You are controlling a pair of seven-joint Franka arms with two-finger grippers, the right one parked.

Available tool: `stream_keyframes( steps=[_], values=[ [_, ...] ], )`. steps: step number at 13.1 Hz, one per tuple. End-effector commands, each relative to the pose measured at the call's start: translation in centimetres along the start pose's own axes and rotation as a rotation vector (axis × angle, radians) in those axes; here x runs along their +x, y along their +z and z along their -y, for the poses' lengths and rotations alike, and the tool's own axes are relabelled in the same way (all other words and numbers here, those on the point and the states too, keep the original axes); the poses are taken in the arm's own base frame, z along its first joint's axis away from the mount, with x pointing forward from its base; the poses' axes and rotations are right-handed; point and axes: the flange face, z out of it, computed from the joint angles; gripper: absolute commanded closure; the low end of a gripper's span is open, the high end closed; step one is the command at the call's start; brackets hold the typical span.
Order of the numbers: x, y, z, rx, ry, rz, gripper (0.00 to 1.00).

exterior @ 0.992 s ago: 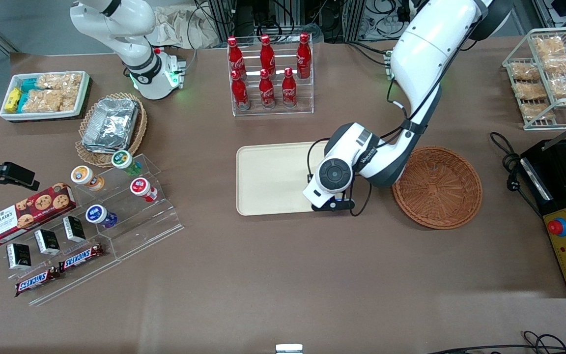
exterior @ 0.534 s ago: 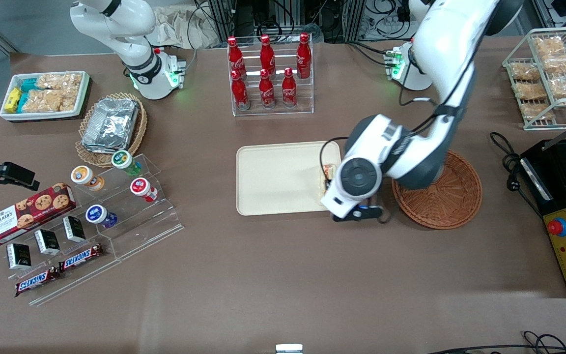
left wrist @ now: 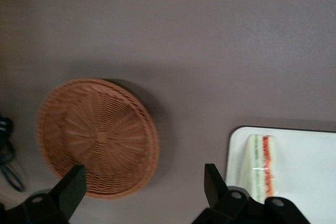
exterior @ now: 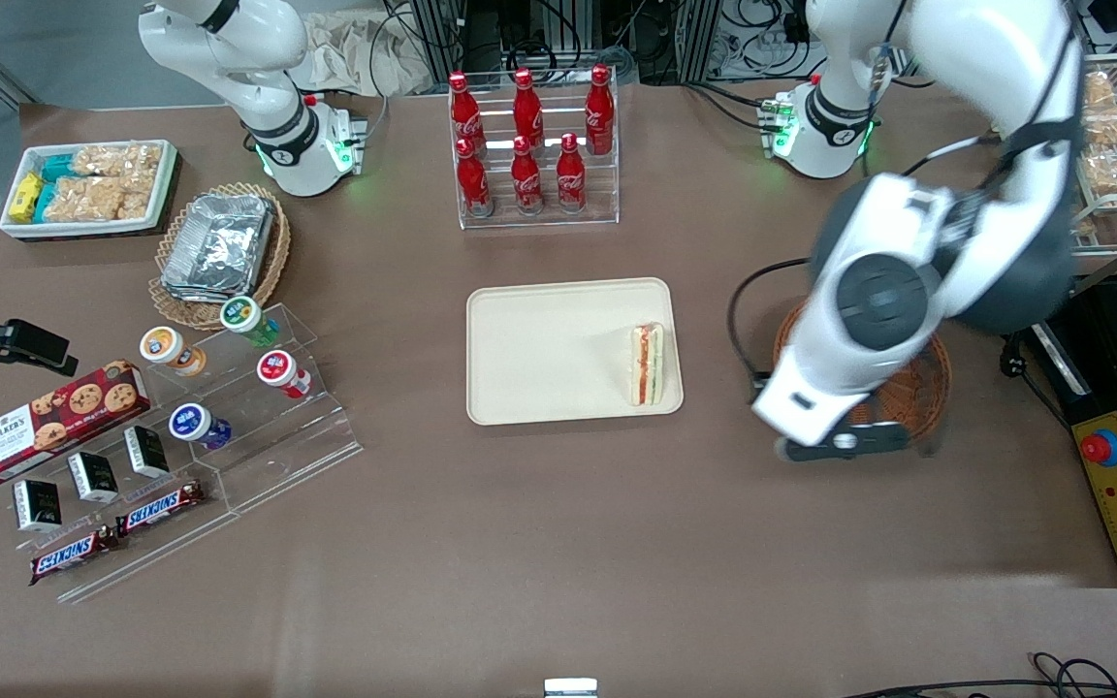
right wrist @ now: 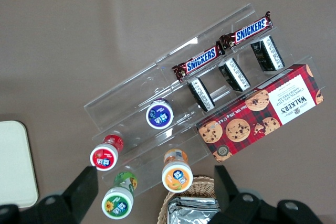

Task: Place sandwich from basket to tray

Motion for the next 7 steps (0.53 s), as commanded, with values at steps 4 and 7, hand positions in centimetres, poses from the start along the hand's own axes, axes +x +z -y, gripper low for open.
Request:
stream_keyframes(
  steps=[4,7],
  values=[
    [0.8,-5.7,13.5,-0.063,0.088,-0.003,0.0],
    [1.1,-8.0,16.2,-0.087,0.065,-0.051,0.0]
  ],
)
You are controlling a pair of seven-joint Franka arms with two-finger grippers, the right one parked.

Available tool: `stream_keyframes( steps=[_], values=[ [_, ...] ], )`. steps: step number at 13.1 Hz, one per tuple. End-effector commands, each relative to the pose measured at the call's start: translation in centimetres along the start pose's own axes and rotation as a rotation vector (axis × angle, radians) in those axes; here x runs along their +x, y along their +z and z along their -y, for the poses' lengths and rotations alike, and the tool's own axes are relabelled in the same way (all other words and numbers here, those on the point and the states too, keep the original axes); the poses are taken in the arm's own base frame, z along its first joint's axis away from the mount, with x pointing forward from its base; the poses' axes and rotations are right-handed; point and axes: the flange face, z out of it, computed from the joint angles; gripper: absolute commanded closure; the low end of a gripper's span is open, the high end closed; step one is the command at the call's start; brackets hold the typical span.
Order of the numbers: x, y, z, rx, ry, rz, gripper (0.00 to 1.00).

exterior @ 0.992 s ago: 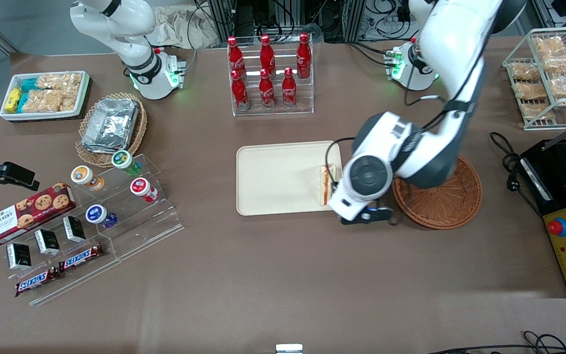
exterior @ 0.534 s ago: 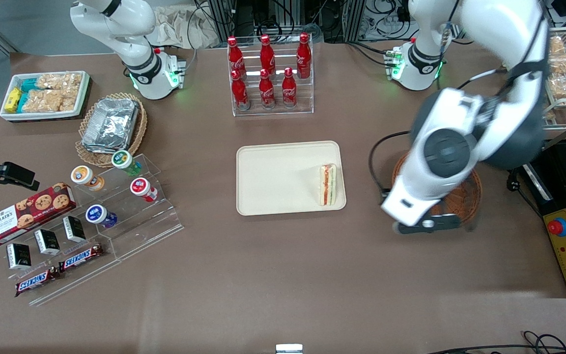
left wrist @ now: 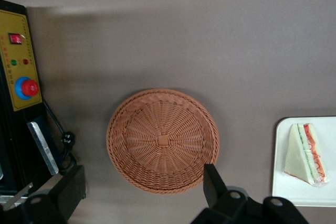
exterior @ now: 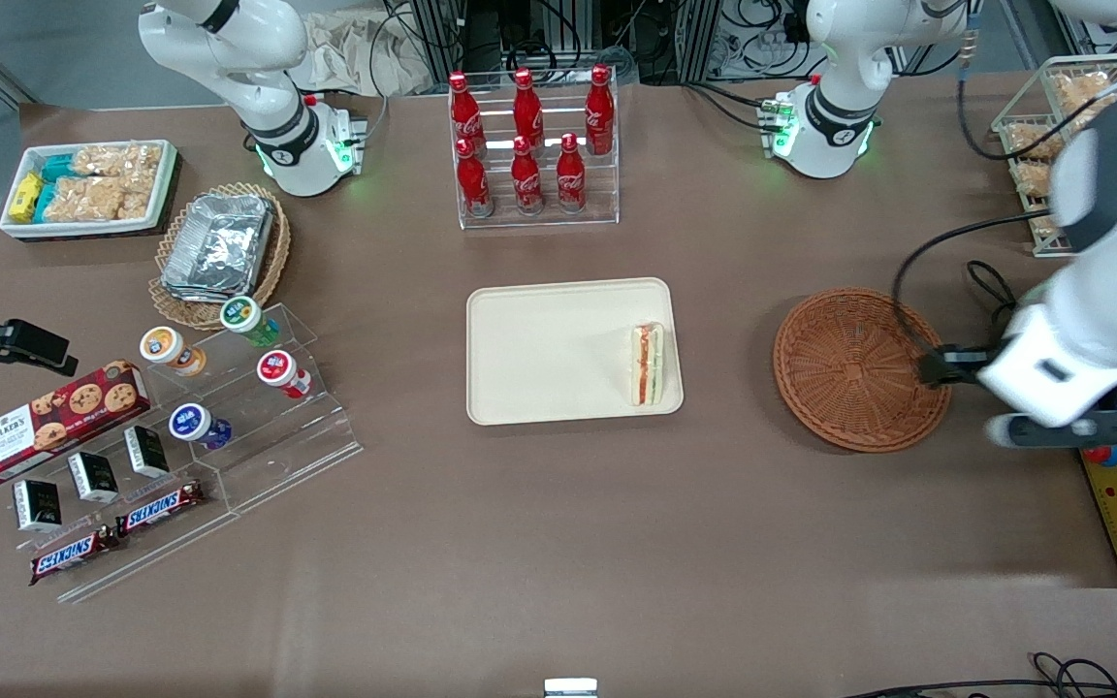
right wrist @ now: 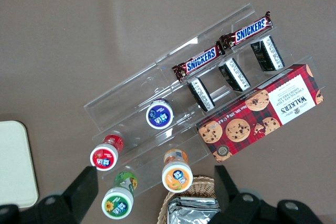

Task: Place sandwich from basket to tray

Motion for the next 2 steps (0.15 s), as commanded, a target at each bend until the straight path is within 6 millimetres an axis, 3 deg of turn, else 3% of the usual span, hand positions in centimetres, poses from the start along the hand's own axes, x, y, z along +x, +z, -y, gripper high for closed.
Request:
stream_keyframes(
  steps=[1,2],
  values=[
    [-0.09,-2.61,1.33,-0.019,0.0,-0.036,0.0],
    [-0.03,-2.73,1.96,-0.017,0.008,-0.04,0.0]
  ],
)
